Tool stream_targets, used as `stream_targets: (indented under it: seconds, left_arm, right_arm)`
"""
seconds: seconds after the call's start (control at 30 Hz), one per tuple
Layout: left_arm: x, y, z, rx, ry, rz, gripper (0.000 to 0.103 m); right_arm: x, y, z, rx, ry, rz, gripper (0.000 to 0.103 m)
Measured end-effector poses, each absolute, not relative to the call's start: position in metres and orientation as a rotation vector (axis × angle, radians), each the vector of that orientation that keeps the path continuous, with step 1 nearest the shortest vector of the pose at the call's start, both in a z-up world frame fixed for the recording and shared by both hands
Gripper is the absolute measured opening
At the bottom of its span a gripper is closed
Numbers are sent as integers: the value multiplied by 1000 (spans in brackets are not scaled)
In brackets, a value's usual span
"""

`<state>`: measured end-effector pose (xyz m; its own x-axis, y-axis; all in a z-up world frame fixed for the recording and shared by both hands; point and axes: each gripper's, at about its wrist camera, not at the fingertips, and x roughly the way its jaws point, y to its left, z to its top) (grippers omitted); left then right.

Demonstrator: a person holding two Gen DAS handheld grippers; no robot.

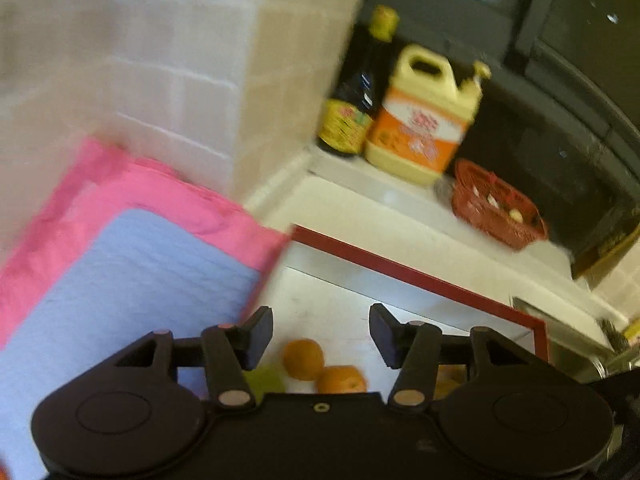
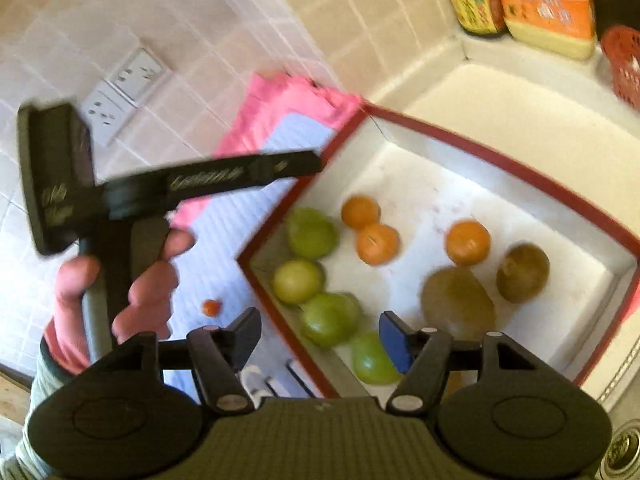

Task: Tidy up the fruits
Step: 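Move both grippers back to the remaining fruits on the mat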

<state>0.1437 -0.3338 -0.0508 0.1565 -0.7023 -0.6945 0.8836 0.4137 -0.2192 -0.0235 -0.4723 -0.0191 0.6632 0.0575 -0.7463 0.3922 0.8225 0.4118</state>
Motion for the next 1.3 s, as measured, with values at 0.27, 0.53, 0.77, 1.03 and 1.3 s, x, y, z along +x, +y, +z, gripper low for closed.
stream_targets:
  seconds: [0.27,0.53,0.77,1.03,1.3]
  left_arm:
    - [202,-191,-4,95,758,-884,72]
    - [254,-52,-16,-30,767,-595,75]
    - [293,39,-57,-94,801,-374,74]
    - [307,42,-93,-104,836,-387,75]
    - [310,6,-104,-67,827,-471,76]
  right_arm:
    - [14,-430,7,528,796,-82,77]
    - [78,-354,-4,411,858,37,78]
    - [123,-294,-45,202,895,-1,78]
    - [152,-276,-99,152,934,-21,78]
    - [159,-287,-124,159,941,-85,78]
